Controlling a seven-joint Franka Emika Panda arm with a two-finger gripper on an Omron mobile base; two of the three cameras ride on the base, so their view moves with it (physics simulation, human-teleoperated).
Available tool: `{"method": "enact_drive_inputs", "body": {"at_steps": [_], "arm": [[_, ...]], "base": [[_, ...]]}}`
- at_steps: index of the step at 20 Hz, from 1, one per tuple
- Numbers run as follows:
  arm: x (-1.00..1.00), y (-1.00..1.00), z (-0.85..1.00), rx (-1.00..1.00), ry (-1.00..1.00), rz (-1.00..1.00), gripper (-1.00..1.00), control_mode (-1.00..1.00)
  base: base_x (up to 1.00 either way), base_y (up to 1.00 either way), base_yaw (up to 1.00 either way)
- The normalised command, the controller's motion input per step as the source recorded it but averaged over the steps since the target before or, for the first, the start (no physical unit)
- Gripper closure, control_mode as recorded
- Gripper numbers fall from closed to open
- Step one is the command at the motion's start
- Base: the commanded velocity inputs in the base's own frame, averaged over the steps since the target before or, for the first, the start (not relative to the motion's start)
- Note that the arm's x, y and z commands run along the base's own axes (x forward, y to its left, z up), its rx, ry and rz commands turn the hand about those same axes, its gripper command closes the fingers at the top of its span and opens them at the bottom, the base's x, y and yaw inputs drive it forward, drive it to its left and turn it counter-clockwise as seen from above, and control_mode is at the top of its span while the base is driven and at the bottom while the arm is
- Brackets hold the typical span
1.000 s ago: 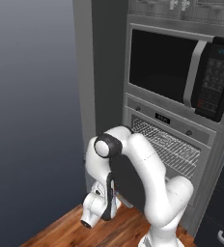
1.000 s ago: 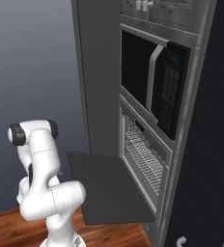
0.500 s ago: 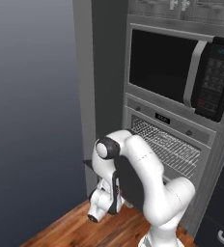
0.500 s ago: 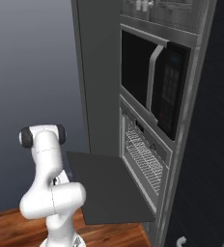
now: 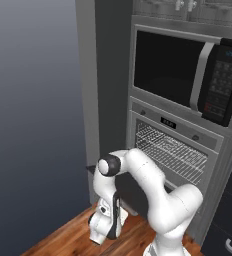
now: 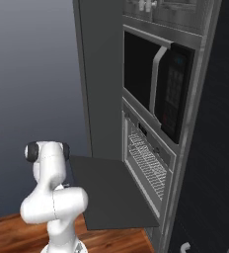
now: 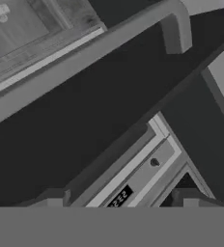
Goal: Place the fish on the top rack of the oven, and slide the tray back inside. Close the oven door.
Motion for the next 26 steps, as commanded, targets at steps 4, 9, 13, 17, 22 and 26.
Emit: {"method": "enact_drive_inputs", "body": {"at_steps": [4, 9, 13, 17, 22, 26], "arm": [[0.00, 0.87, -0.24, -0.02, 0.00, 0.00, -1.00, -1.00], [0.04, 0.77, -0.08, -0.01, 0.00, 0.00, -1.00, -1.00], [0.44, 0.04, -0.31, 0.00, 0.01, 0.00, -1.00, -1.00], [0.31, -0.11, -0.59, -0.03, 0.00, 0.00, -1.00, -1.00], [0.31, -0.31, -0.71, -0.05, 0.00, 0.00, -1.00, -1.00], [0.29, -0.46, -0.61, -0.07, 0.00, 0.00, -1.00, -1.00]], "base": [[0.00, 0.00, 0.00], [0.00, 0.00, 0.00], [0.00, 0.00, 0.00], [0.00, 0.00, 0.00], [0.00, 0.00, 0.00], [0.00, 0.00, 0.00]]}}
